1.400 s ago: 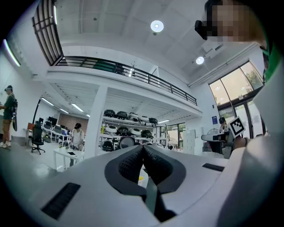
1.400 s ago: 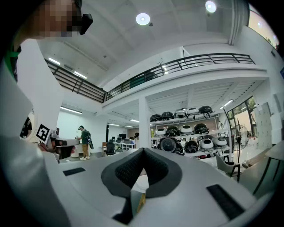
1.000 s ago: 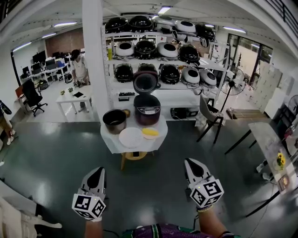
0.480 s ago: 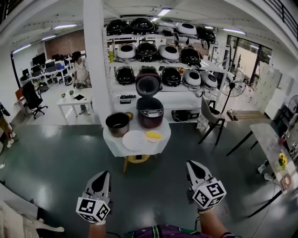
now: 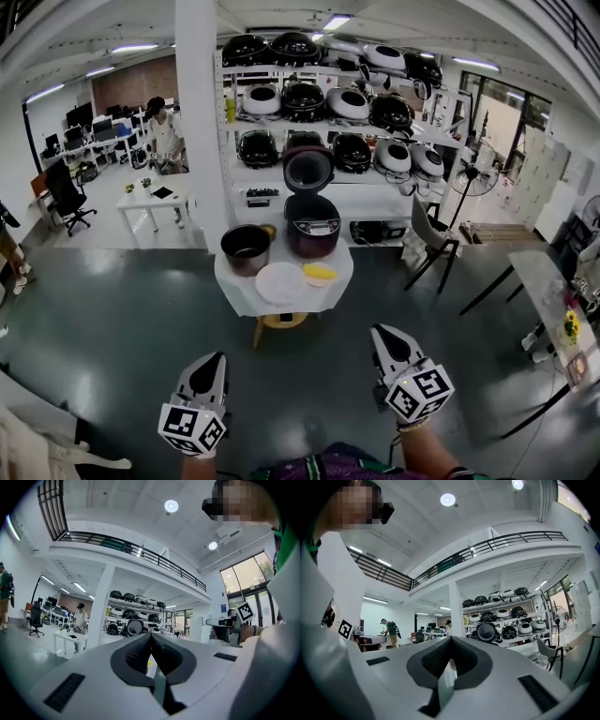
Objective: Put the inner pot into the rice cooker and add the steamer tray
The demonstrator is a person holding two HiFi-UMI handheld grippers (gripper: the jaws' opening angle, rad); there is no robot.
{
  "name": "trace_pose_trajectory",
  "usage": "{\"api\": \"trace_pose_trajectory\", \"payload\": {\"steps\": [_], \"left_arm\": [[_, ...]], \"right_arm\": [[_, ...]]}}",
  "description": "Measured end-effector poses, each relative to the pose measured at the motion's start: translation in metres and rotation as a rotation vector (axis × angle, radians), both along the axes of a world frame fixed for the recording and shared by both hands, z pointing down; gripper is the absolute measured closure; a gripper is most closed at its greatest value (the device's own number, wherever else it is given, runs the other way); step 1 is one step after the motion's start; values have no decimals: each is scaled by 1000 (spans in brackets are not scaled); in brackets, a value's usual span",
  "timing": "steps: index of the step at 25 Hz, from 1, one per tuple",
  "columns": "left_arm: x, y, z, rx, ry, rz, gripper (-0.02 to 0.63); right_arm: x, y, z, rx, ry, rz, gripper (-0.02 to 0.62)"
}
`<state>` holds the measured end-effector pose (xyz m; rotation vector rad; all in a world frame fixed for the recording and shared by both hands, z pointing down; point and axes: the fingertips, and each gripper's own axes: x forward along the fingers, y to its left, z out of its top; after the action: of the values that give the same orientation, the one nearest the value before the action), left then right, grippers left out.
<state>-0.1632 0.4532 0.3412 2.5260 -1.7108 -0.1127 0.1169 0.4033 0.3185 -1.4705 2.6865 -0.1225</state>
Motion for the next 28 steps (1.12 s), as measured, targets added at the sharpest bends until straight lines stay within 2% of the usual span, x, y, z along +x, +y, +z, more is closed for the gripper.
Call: {"api": "trace_pose_trajectory", "payload": {"steps": [6,12,17,25,28], "left_arm": [[-13,-21,14,-14,13,-18,586],[-20,-80,33,-45,9,-53,584],[-26,-165,31,-35,17,-101,584],[-23,-313,-3,12,-28,-157,584],[-25,-365,-8,22,-22,-207,584]], "right_arm": [[-15,-26,15,-27,6,-25,591],[-25,-96,32,-28,-18,-78,591],[-35,-191,32,-14,-41,-126,591],[-43,-345,-8,64,-38,-210,591],[-46,-390,-15,84,-35,-251,590]]}}
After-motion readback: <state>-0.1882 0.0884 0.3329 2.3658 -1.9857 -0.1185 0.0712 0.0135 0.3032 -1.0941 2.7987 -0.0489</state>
